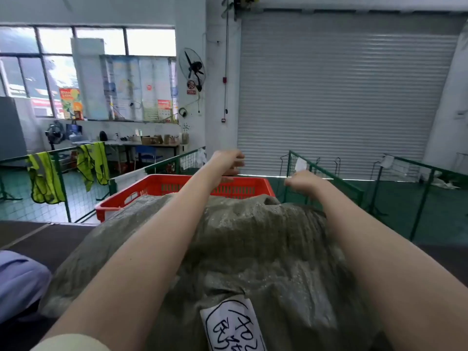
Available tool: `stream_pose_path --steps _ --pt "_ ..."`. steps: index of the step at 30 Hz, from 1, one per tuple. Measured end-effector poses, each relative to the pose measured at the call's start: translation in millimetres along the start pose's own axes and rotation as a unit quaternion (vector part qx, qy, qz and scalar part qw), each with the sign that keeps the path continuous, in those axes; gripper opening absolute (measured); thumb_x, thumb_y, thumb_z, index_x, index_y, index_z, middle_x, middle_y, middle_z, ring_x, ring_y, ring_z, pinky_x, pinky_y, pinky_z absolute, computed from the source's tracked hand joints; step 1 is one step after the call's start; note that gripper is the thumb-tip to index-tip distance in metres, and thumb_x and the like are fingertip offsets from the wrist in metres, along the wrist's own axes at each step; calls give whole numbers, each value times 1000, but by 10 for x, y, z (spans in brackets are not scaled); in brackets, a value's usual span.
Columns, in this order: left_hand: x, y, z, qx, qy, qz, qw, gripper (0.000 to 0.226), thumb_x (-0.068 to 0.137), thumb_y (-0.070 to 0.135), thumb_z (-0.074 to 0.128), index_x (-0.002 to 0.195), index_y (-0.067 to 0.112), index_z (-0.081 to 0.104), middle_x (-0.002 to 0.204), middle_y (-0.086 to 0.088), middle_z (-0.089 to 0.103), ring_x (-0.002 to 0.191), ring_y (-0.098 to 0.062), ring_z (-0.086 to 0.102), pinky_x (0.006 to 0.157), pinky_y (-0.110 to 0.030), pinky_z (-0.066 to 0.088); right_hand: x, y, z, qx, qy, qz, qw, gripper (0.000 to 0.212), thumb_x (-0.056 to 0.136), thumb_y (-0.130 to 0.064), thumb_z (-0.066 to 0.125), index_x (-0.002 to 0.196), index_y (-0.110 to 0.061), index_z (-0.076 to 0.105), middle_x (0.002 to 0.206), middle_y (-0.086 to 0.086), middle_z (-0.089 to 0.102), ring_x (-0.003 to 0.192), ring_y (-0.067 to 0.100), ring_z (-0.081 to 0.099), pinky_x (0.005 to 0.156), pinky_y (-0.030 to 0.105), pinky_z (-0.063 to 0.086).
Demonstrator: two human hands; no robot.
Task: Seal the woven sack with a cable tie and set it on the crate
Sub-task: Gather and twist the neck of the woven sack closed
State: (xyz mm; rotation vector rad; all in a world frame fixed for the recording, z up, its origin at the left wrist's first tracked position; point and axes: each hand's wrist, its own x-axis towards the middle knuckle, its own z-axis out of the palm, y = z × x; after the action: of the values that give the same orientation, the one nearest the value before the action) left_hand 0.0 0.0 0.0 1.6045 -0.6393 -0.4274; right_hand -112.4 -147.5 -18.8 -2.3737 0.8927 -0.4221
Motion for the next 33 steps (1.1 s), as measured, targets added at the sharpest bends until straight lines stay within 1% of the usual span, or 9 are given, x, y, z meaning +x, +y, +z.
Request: stream_pose_path --steps 4,8,10,13,17,24,29,30,33 --pt "-49 -173 260 182 -60 -14 981 24 92 24 44 105 10 59 108 -6 63 76 -16 55 63 -26 43 -227 177 5 -89 -68 72 991 43 90 -29 46 122 -2 52 129 17 54 100 28 56 78 29 41" --pt "-103 -324 467 397 -159 -41 903 46 94 34 41 132 8 49 139 -9 49 115 -26 52 92 -33 40 -447 266 12 -71 -176 117 975 49 91 -36 48 130 -6 48 136 13 51 114 28 55 87 33 42" --pt "-90 -464 530 461 -181 -94 864 59 94 39 44 142 5 35 150 -12 36 136 -29 37 109 -37 31 -480 321 24 -44 -144 122 981 53 87 -33 55 131 -4 46 129 13 55 103 27 57 81 32 43" --pt "-126 -600 585 463 -190 -134 855 68 90 43 50 142 3 33 152 -15 34 139 -29 34 112 -38 29 -457 376 -2 78 -68 129 986 50 80 -25 65 121 -1 51 95 12 59 71 21 56 61 28 46" --pt "-89 -710 637 488 -234 -127 831 74 94 54 24 149 7 13 159 -13 11 147 -28 15 120 -42 13 -413 373 -94 254 3 109 961 40 78 -15 67 115 -1 61 102 14 62 66 19 55 54 25 44" --pt "-212 -526 625 493 -97 37 864 46 98 32 35 121 -3 55 129 -22 56 117 -36 55 97 -40 43 -512 143 -285 432 88 -25 897 23 80 -1 58 68 -20 62 69 -4 56 62 7 50 43 12 41" --pt "-276 -185 502 296 150 145 932 39 100 26 26 119 1 50 122 -21 59 112 -35 55 88 -37 41 -590 -5 -594 652 50 -56 755 18 84 -19 49 69 -15 58 46 -4 57 40 9 50 43 17 40" --pt "-299 -100 469 238 182 154 941 38 101 25 26 119 1 50 122 -21 58 112 -34 54 85 -35 39 -578 3 -633 646 36 -50 760 20 85 -23 49 69 -15 57 48 -3 57 41 11 51 47 19 41" --pt "-324 124 336 76 251 151 953 38 102 24 25 122 2 49 126 -19 57 115 -31 53 91 -35 38 -562 84 -619 479 -24 10 878 29 87 -36 50 68 -17 59 46 -3 63 40 11 59 44 15 47"
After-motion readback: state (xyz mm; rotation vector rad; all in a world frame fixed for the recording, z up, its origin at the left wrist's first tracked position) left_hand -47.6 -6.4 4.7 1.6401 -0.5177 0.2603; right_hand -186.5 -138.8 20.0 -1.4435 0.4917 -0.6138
